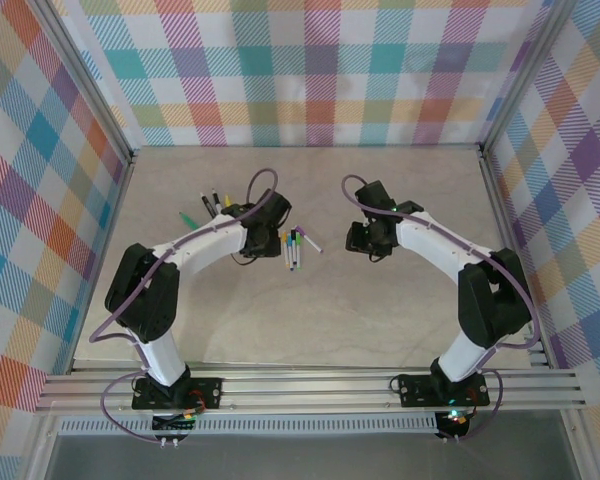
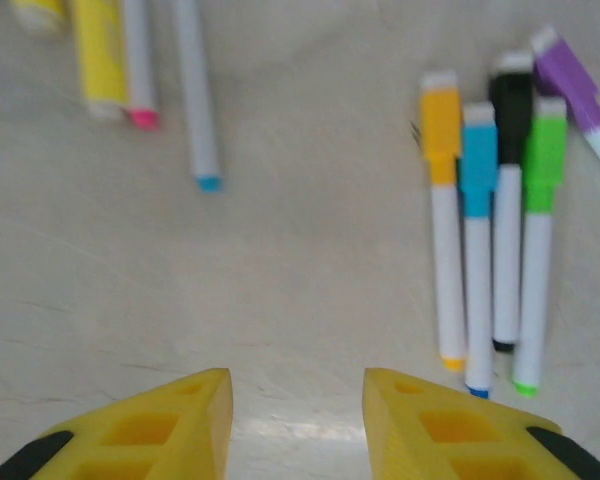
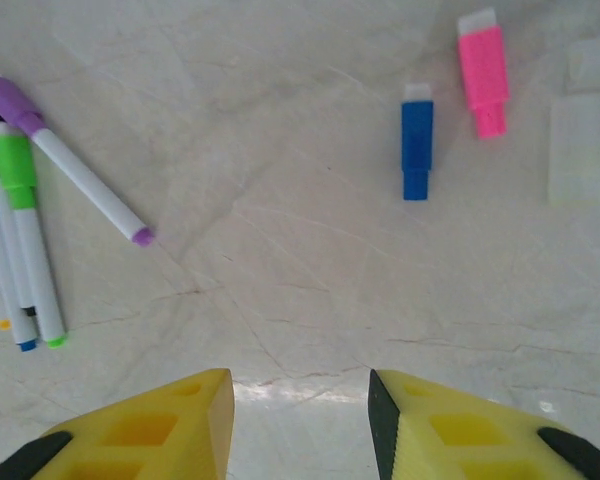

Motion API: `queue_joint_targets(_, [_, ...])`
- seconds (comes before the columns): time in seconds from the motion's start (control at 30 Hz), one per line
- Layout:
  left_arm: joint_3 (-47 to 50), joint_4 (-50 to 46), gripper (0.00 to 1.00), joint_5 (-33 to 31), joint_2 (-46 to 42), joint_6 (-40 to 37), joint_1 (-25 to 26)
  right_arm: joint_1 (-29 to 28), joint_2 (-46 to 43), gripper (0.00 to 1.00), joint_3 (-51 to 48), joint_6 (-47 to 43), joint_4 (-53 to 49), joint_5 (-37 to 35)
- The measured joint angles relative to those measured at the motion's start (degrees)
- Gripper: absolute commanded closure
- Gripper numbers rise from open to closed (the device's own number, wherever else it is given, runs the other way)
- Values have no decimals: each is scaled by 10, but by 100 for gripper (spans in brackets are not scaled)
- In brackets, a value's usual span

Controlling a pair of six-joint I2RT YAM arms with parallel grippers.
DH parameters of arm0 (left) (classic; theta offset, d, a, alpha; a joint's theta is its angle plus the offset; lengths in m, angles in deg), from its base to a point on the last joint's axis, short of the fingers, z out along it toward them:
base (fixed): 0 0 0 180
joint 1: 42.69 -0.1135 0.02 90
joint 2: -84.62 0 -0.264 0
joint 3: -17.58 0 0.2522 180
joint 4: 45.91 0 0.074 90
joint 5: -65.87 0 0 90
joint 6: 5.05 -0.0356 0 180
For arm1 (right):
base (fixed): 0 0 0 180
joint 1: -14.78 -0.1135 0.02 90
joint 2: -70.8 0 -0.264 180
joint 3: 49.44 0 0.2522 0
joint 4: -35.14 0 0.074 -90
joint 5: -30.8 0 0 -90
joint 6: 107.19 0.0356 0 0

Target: Open the pen caps

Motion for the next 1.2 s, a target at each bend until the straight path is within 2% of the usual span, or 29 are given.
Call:
queue_joint_targets(0.17, [9, 44, 60, 37, 8, 16, 9, 0, -1, 58, -5, 1, 2, 1])
queue_joint_targets(0.37, [-3, 82, 63, 60, 61, 28, 10, 0, -1, 58, -5, 1, 2, 4])
queue_joint_targets(0.97, [-47, 85, 65, 68, 137, 32, 10, 0, -1, 59, -5, 1, 2, 12])
queue_joint_targets(1.2, [-73, 63, 75, 59, 156, 32, 10, 0, -1, 61, -5, 1, 4, 20])
